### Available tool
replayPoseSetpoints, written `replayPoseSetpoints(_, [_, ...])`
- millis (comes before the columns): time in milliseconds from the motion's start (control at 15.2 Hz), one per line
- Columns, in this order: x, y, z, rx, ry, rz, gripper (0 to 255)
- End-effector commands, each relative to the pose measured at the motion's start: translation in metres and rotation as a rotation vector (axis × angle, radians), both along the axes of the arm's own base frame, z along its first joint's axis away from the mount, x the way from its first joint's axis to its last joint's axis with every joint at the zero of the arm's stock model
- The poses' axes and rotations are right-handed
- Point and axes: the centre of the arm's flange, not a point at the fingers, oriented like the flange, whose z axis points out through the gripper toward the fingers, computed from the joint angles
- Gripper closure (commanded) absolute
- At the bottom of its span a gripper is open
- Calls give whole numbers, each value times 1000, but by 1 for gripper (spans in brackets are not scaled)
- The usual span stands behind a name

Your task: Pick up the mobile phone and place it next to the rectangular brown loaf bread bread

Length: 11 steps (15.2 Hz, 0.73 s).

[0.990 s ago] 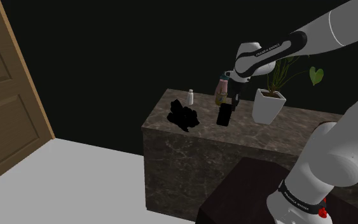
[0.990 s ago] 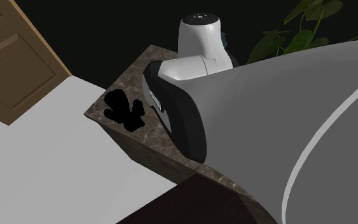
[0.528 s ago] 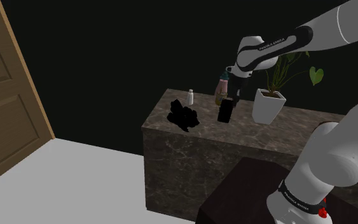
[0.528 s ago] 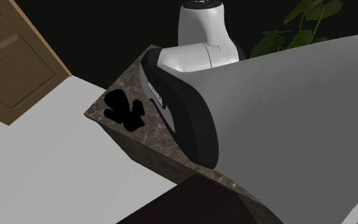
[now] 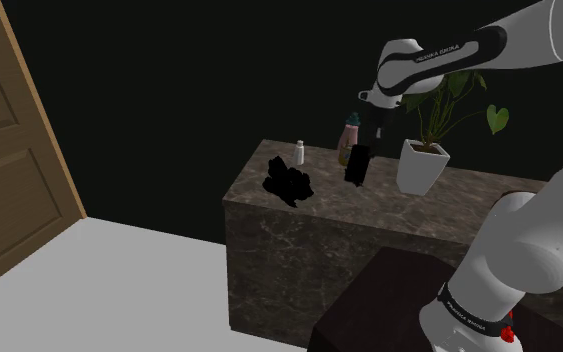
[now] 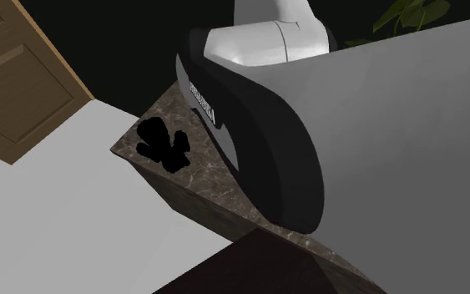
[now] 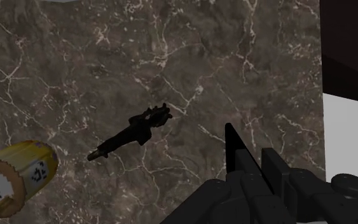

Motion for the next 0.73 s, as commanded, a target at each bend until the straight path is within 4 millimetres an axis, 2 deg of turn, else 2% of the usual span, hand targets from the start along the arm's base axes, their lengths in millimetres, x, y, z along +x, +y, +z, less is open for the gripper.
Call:
replayPoseSetpoints(0, [1, 1, 11, 0, 1, 0, 255])
replayPoseSetpoints(660, [1, 1, 64, 0, 1, 0, 255])
